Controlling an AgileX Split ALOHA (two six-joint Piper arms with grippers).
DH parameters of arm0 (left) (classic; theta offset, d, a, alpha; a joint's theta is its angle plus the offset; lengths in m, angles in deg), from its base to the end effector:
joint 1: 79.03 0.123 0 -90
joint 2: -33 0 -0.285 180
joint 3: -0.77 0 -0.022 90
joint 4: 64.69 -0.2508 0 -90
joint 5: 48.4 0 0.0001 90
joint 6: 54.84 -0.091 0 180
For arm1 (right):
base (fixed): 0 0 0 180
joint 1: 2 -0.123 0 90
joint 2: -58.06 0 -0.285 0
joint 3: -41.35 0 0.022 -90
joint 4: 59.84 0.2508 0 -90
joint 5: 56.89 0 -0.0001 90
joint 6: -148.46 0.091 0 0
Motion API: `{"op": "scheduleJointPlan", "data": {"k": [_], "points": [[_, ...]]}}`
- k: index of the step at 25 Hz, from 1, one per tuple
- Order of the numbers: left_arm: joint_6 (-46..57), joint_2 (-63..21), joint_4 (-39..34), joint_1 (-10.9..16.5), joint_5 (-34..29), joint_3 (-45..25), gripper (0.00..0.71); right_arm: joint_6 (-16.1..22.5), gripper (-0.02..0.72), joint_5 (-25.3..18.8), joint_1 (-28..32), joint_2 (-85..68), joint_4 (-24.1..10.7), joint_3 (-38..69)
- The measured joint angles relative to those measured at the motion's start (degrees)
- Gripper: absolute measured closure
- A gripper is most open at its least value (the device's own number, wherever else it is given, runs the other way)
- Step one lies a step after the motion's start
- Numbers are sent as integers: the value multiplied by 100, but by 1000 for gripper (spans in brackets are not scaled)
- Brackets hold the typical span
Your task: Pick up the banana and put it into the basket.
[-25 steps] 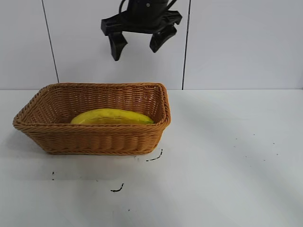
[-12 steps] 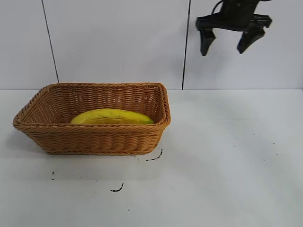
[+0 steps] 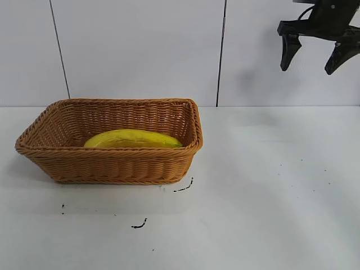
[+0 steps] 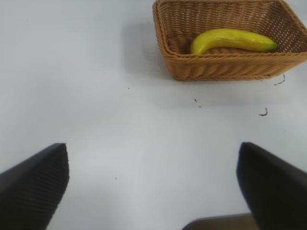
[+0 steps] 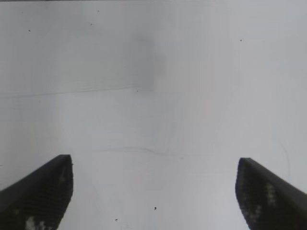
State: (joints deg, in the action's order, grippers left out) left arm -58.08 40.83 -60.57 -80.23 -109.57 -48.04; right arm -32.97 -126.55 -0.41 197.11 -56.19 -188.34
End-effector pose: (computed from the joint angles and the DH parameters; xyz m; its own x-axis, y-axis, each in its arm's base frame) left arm -0.0048 -0.0056 0.2757 -0.4637 0.0315 -0.8854 0.0867 0.9962 -0.0100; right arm 0.4982 -0.0084 0.2498 -0.9331 0.0231 -0.3588 0.0037 0.9985 0.0547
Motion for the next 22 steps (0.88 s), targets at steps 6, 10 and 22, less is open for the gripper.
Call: {"op": "scheduleJointPlan", "data": {"k": [6,10,22], "points": [[0,0,0,0,0,0,20,-20,75,13,-6,-732,-49,1154],[0,0,0,0,0,0,20,-20,75,14,-6,-1541,-37,2449],[0,0,0,0,0,0,20,-172,75,4,-6,-4529,63,6228]]}}
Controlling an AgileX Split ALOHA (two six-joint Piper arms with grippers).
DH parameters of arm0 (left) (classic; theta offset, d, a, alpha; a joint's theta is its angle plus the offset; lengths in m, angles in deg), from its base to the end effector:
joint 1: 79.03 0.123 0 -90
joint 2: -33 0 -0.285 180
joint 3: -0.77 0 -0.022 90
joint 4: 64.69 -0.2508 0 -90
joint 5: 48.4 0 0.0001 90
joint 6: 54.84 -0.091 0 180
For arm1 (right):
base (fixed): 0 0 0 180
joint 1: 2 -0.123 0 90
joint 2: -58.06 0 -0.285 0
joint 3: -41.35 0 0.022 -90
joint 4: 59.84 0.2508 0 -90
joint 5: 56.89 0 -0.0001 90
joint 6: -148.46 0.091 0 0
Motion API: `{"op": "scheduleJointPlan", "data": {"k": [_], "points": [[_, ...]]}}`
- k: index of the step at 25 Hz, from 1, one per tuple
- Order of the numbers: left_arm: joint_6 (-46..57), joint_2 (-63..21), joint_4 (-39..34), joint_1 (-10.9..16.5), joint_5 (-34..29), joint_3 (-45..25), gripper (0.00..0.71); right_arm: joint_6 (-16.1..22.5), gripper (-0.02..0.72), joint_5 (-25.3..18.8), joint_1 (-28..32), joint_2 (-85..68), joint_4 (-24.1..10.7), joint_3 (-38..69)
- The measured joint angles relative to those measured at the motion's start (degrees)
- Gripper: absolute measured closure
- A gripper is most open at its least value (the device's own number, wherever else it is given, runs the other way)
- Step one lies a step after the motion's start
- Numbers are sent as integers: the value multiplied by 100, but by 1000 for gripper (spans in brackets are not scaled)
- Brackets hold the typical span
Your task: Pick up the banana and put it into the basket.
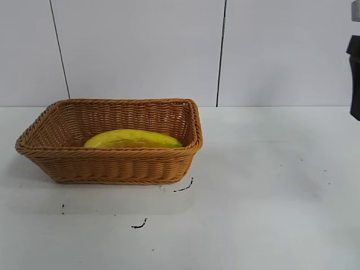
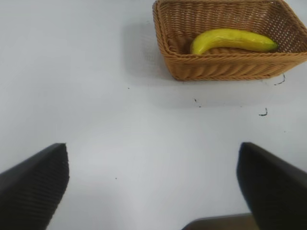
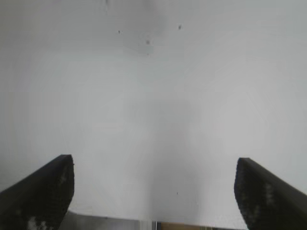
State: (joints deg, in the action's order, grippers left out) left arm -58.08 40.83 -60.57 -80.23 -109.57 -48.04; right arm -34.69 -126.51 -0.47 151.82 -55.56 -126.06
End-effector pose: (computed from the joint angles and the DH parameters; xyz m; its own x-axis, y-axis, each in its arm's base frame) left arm -0.0048 -0.0056 0.2757 -0.4637 0.0315 -0.8854 0.0867 0.9962 -0.0100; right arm 0.2720 -0.0009 0.2673 -0.9973 -0.0022 -0.0732 -0.0072 0.9977 0.0677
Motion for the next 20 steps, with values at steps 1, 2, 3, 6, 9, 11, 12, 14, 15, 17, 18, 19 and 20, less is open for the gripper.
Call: {"op": "scheduleJointPlan", "data": {"k": [1,2,3,6,9,11,12,14,15,17,18,19,20], "points": [[0,0,0,0,0,0,20,0,75,0,0,-269,0,217],[0,0,0,0,0,0,20,-4,75,0,0,-544,0,473],[0,0,0,0,0,0,20,-4,75,0,0,-781,0,723],[0,0,0,0,0,0,20,-4,75,63,0,-1594,0,1437],[0,0,5,0,0,0,20,-6,76,406,0,-2483,-21,2142],[0,0,5,0,0,0,20,-18,76,657,0,-3062,-44,2603],[0,0,5,0,0,0,20,-18,76,766,0,-3382,-48,2777],[0,0,5,0,0,0,20,-18,76,934,0,-3965,-48,3145],[0,0,5,0,0,0,20,-18,76,995,0,-4283,-48,3284],[0,0,5,0,0,0,20,3,76,1014,0,-4869,-48,3547],[0,0,5,0,0,0,20,32,76,1027,0,-5172,-63,3586],[0,0,5,0,0,0,20,60,76,1046,0,-5460,-67,3594],[0,0,5,0,0,0,20,104,76,1060,0,-5695,-67,3608]]}}
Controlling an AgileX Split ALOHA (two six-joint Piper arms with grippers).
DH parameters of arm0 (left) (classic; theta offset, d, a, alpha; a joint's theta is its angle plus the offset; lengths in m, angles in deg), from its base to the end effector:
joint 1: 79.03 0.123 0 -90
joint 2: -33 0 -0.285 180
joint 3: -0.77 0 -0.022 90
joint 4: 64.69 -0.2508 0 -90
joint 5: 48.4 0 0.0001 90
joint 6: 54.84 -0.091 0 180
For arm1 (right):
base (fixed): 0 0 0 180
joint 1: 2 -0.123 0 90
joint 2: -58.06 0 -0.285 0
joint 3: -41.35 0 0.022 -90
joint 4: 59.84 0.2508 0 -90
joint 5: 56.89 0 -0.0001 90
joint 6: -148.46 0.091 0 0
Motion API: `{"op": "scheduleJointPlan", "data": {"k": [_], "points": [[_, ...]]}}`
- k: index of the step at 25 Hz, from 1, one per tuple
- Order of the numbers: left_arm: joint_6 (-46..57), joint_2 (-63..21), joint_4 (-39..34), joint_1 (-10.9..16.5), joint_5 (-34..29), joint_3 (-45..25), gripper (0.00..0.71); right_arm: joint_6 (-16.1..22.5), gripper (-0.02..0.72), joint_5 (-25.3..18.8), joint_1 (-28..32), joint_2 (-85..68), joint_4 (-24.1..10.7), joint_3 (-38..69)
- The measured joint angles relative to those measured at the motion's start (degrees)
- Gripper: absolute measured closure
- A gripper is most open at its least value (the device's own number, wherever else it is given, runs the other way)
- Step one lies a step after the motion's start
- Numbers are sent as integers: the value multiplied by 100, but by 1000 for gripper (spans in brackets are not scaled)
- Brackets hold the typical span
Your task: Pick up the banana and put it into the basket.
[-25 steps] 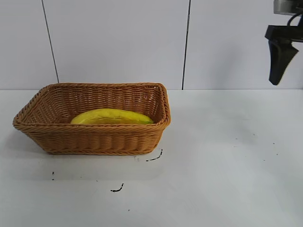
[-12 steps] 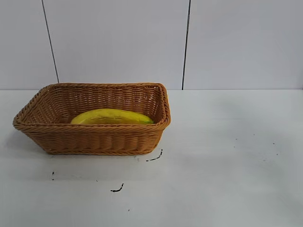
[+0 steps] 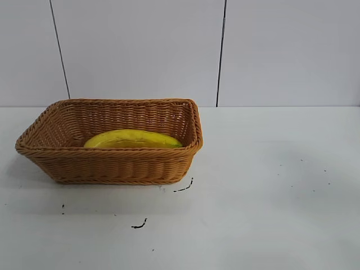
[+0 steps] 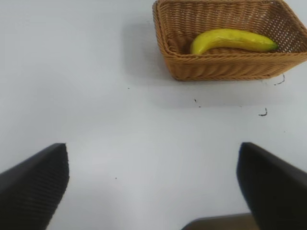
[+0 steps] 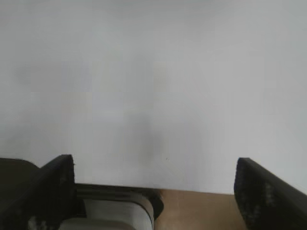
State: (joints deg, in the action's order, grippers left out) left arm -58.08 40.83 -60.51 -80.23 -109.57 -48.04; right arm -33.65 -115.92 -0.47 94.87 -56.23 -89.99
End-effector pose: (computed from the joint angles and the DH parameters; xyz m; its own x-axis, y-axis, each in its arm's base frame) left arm -0.0048 -0.0057 0.2757 -0.4637 0.0310 -0.8855 0.0873 0.9961 -0.0109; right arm 0.0730 0.0030 0.2615 -0.8133 0.0174 -0.5816 -0.0083 0.9991 0.0414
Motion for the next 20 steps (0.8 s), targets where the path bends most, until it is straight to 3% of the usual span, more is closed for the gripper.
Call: {"op": "scheduleJointPlan", "data": {"k": [15,20], "points": [[0,0,0,0,0,0,20,43,85,34,0,-2680,0,17],[0,0,0,0,0,0,20,48,85,34,-6,-2925,0,17]]}}
